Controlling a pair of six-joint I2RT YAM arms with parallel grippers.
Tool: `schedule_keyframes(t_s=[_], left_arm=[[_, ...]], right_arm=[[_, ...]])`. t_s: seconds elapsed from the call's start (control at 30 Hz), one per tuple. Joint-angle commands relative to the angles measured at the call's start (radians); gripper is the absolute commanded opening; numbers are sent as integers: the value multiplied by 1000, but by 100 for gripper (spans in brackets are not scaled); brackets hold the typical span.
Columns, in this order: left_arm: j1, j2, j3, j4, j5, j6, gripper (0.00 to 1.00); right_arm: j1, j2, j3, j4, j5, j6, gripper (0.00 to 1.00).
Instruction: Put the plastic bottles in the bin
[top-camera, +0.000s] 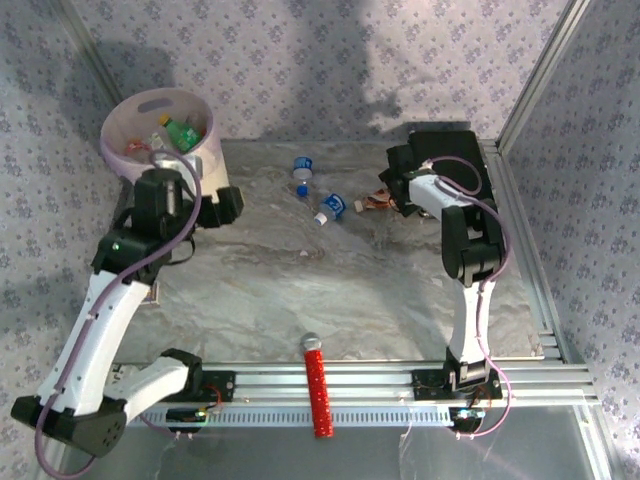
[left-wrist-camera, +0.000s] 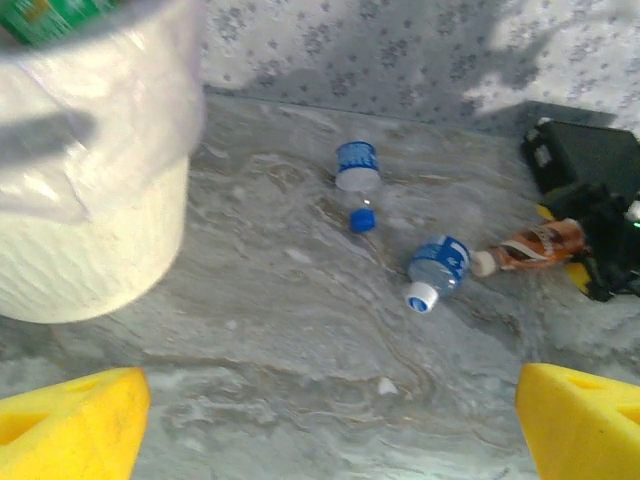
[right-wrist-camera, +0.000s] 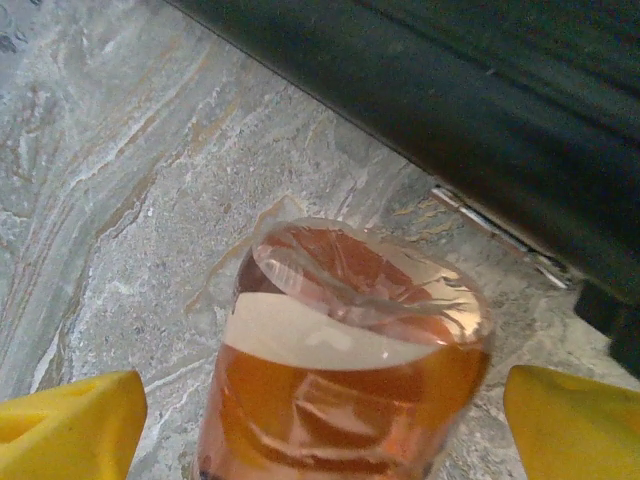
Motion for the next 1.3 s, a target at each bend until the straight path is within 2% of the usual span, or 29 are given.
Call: schedule_keyframes(t_s=[0.0, 0.17, 0.5, 0.7, 0.9, 1.13, 1.27], left_arm=[[-56, -45, -103, 68, -43, -116, 94], [-137, -77, -246, 119, -37, -214, 93], [-163, -89, -285, 132, -35, -251, 93], [-177, -95, -285, 143, -22, -269, 93], [-194, -74, -293, 204, 52, -297, 94], [-196, -38, -306, 320, 186, -331, 96], [-211, 0, -307, 397, 269, -348, 96]], right_arm=[[-12, 46, 71, -50, 0, 10, 93], [-17, 64, 74, -60, -2, 4, 83], [-26, -24, -28, -24, -1, -19, 55], [-24, -142, -105, 18, -14, -67, 54], [-8, -281, -209, 80, -74, -151, 53], [19, -481, -332, 106, -217, -334, 54], [57, -596, -370, 47, -327, -443, 53]])
